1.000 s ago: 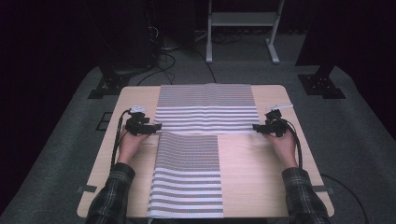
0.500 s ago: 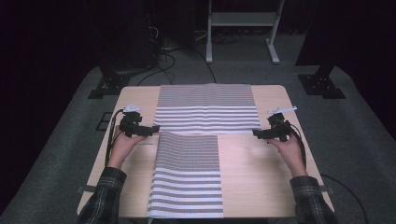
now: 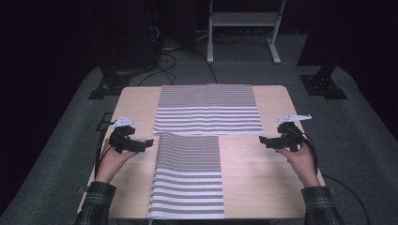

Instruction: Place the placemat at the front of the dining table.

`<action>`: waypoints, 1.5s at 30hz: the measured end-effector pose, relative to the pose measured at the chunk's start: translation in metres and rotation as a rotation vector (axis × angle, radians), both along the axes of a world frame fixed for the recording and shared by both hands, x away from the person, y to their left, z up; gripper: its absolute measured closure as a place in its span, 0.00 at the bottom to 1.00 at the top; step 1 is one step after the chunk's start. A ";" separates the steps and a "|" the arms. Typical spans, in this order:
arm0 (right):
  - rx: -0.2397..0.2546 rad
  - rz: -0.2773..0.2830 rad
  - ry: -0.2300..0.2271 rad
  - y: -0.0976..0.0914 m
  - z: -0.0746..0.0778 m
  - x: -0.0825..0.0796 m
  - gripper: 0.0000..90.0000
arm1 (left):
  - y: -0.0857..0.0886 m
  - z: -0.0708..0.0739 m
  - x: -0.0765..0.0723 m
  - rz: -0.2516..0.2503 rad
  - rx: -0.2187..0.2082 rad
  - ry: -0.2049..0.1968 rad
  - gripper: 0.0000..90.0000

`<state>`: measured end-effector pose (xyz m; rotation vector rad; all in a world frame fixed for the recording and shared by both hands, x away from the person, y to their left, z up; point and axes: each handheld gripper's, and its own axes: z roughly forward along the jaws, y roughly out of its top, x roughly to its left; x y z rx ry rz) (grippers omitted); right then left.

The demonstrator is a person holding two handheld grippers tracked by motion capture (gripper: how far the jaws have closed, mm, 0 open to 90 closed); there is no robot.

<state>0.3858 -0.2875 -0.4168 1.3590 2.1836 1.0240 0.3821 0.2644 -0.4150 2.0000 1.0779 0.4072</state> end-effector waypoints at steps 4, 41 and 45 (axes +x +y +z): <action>0.000 0.014 -0.026 -0.001 0.001 -0.015 0.10 | 0.004 0.001 -0.016 -0.004 0.005 -0.001 0.00; -0.025 0.080 0.000 -0.045 -0.060 -0.127 0.10 | 0.028 -0.062 -0.107 -0.044 0.165 0.077 0.00; -0.023 0.078 0.014 -0.048 -0.064 -0.130 0.10 | 0.029 -0.065 -0.110 -0.042 0.165 0.065 0.00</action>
